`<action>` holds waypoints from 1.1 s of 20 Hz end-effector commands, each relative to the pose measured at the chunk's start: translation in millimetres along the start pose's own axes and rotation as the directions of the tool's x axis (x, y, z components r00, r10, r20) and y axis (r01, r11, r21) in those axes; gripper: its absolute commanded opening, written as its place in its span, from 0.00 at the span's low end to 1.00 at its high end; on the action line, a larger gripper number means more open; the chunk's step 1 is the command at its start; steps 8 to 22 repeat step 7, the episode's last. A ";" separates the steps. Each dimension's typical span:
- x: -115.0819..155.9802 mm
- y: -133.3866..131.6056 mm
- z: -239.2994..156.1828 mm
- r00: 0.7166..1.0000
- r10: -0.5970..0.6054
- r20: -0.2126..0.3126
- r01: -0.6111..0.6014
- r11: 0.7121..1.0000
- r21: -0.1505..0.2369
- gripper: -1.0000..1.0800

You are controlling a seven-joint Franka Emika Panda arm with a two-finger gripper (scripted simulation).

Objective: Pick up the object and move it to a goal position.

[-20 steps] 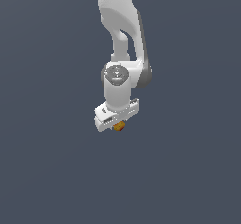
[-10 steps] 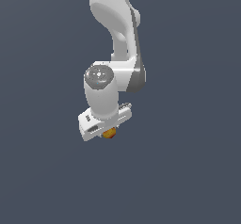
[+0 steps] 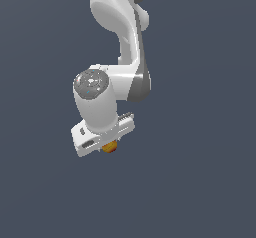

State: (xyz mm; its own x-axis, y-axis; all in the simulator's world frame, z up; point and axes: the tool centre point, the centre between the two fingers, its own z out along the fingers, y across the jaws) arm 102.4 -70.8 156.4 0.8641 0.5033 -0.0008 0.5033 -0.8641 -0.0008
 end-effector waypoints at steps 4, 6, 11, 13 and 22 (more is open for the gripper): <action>4.0 7.1 -4.7 1.000 -0.001 -0.001 0.001 1.000 -0.001 0.00; 4.4 7.9 -5.1 1.000 -0.001 -0.001 0.001 1.000 -0.001 0.00; 4.5 8.0 -5.1 1.000 -0.001 -0.001 0.001 1.000 -0.001 0.00; 4.5 8.0 -5.1 1.000 -0.001 -0.001 0.001 1.000 -0.001 0.00; 4.5 8.0 -5.1 1.000 -0.001 -0.001 0.001 1.000 -0.001 0.00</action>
